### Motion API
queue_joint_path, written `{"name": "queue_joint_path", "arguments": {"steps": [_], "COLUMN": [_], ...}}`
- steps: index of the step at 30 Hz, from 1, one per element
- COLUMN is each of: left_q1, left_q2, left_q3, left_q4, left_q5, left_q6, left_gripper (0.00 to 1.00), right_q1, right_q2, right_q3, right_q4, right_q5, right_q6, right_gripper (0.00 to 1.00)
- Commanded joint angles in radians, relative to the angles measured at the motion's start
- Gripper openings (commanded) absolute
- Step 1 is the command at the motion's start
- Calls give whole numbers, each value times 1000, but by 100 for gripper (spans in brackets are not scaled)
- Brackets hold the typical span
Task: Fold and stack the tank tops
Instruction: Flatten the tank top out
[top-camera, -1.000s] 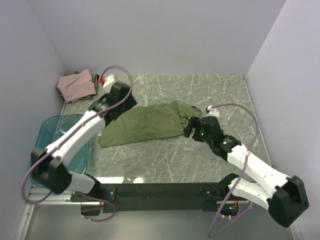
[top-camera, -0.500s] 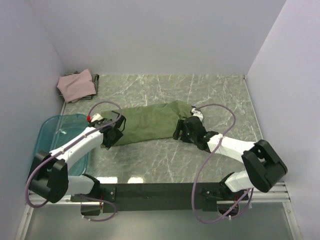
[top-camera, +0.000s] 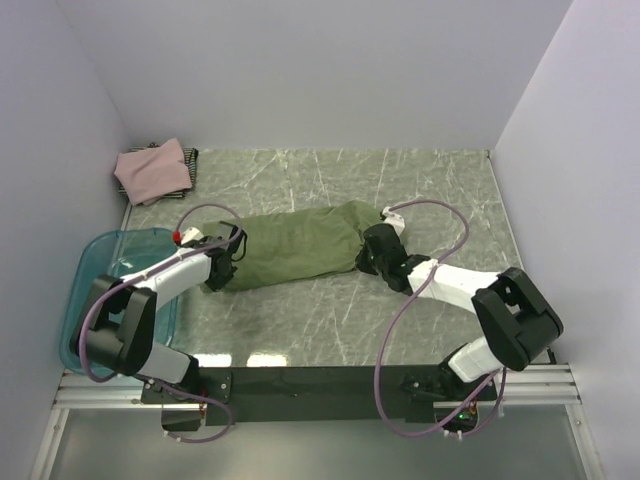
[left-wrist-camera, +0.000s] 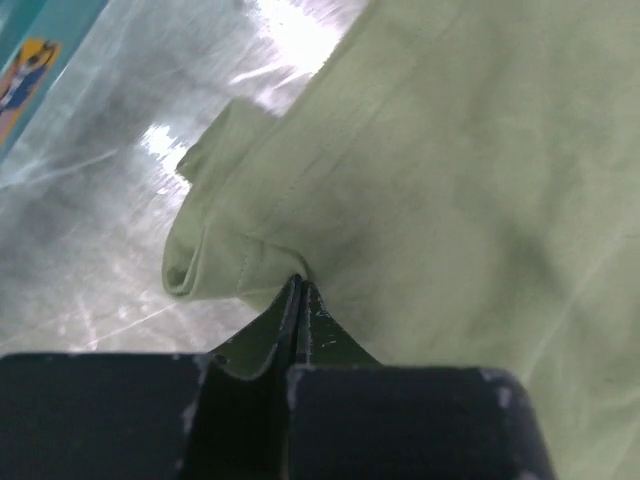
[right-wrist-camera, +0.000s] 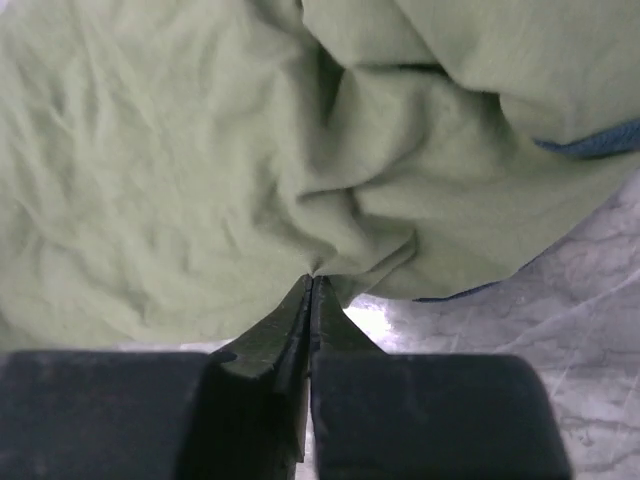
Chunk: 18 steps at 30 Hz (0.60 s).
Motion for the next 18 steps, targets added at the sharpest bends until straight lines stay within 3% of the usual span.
{"name": "queue_joint_path", "arguments": {"steps": [1, 7, 12, 18], "left_q1": [1, -48, -212, -392], "left_q2": [-41, -251, -383, -512], "left_q3": [16, 97, 248, 358], "left_q4": [78, 63, -26, -100], "left_q5": [-30, 2, -52, -170], "left_q6": [86, 266, 321, 290], "left_gripper": [1, 1, 1, 1], "right_q1": [-8, -17, -18, -17], "right_q2": [-78, -306, -548, -720], "right_q3": [41, 65, 114, 237], "right_q4": [-13, -171, -332, -488], "right_q5": [87, 181, 273, 307], "right_q6": [-19, -88, -134, -182], "right_gripper": [0, 0, 0, 0]}}
